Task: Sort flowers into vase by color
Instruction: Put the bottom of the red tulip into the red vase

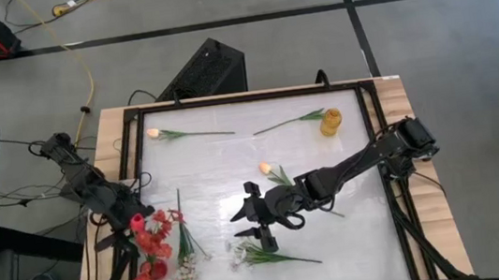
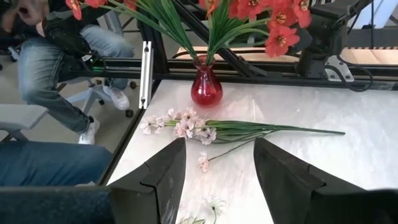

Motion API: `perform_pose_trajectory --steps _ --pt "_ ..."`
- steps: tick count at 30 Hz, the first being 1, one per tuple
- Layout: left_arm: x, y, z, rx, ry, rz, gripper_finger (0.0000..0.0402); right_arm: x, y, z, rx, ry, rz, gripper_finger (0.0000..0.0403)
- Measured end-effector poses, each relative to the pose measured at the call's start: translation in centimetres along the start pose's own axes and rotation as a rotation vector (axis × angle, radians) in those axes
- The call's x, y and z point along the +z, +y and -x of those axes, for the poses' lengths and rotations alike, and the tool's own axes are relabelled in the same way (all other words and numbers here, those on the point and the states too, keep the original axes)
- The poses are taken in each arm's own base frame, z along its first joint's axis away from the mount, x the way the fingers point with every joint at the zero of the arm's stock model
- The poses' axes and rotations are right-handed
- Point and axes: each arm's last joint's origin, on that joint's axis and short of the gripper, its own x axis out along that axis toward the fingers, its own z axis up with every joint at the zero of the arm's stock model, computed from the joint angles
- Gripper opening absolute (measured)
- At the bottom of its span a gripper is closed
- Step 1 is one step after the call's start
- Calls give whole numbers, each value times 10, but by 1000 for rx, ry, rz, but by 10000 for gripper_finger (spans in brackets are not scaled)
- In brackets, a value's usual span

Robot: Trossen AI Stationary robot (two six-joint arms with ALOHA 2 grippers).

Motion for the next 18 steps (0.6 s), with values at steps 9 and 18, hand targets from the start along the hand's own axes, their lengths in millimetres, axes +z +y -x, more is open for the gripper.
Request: perform_pose_trajectory --steps 9,18 --pt "-14 12 2 134 129 224 146 0 0 0 0 0 0 214" --pt "-18 14 3 147 175 321 146 0 0 0 0 0 1 214"
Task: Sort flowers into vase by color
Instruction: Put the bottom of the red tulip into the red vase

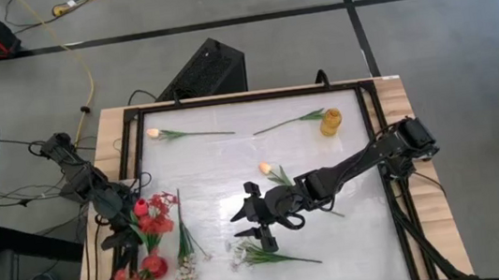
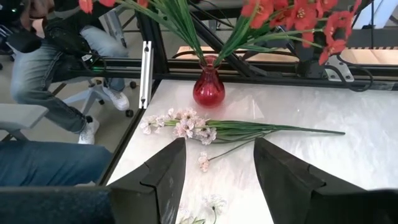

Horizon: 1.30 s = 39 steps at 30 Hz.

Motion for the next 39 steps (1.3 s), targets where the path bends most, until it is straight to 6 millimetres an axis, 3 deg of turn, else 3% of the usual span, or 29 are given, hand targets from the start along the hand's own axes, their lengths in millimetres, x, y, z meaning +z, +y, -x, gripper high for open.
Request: perform_pose_trajectory --steps 6,25,35,39 --pt "1 -4 4 -21 -8 -14 146 0 0 0 0 1 0 214" --pt "11 -35 42 -50 -194 -190 146 -1 -1 0 0 7 2 214" --pt "10 -31 37 -21 -191 -216 146 -2 -1 0 0 18 7 214" --pt "9 -27 33 -10 -166 -246 146 9 -1 0 9 -95 93 214"
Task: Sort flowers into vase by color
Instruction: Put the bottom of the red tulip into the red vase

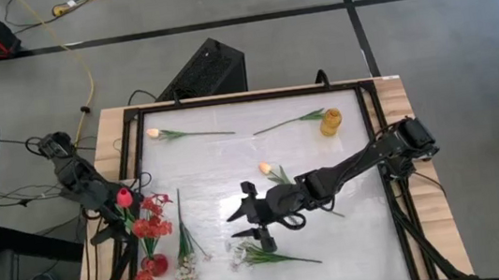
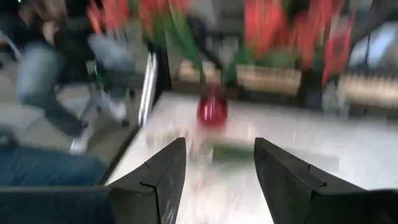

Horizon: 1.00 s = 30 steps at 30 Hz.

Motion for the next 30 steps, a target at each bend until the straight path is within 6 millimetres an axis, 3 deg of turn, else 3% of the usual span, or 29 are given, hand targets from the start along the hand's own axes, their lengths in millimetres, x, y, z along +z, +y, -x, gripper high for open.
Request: perform_pose_trajectory --steps 3,6,13,17,24,30 --pt "1 0 0 4 -14 -31 146 20 -8 2 -45 -202 45 214" --pt "2 -1 0 -3 -31 -58 146 35 -29 4 -136 -345 27 210" --pt "2 -1 0 -2 -31 -105 146 51 -73 -7 -97 -397 17 187" --pt "2 -1 0 8 -36 -141 146 51 -88 -35 -64 -398 24 184" --pt "7 -5 6 28 -102 -227 146 76 -119 -78 -114 -512 32 180" --pt "11 -7 10 68 -156 -273 146 73 -142 -112 -131 -513 -30 135"
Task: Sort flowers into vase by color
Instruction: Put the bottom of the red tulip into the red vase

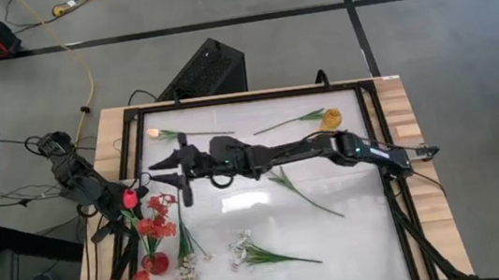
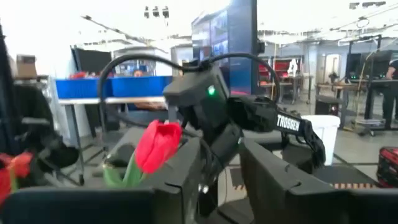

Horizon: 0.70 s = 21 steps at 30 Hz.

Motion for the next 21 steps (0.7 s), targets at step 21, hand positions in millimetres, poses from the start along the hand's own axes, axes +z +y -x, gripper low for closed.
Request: perform_pose_trajectory --steps 21 --pt "1 3 0 109 -51 -43 146 -15 5 -9 8 2 52 22"
